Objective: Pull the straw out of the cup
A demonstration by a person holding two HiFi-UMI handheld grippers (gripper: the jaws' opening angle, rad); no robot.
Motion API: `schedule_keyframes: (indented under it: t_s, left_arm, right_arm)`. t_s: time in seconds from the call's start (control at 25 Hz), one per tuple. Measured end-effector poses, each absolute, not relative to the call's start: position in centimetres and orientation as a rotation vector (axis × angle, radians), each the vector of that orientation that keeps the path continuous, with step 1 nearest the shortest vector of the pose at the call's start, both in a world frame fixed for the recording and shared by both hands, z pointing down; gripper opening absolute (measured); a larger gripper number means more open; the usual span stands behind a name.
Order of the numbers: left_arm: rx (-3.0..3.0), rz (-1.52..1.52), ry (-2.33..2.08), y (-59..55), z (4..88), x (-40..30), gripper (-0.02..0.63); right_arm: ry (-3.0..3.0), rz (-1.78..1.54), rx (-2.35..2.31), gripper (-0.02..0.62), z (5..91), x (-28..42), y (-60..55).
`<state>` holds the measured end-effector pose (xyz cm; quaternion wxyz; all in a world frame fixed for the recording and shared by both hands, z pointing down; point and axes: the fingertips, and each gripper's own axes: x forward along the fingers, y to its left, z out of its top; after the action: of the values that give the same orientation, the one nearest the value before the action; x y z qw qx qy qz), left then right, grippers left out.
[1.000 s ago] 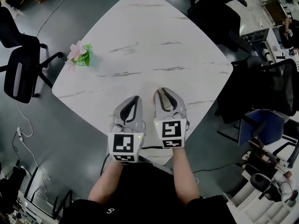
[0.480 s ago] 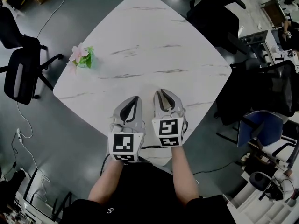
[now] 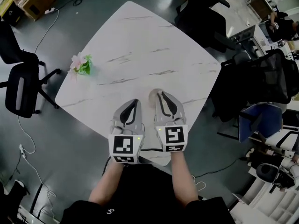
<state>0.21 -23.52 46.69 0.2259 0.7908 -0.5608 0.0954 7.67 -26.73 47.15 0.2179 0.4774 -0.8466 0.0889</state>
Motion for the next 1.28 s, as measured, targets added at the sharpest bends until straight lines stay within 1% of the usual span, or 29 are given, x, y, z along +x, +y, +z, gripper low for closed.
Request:
schedule_keyframes:
  t_s: [0.6, 1.28]
  left_arm:
    - [2.362, 0.225, -1.454, -19.0, 42.6, 0.4, 0.002]
    - [2.597, 0.193, -1.345, -15.3, 37.9, 1.4, 0.002]
  right_arm:
    - [-2.466, 0.286, 1.703, 0.048, 39.9, 9.9, -21.1]
    - [-2.493, 0.282, 1.941, 0.048, 36.5, 10.9, -13.8]
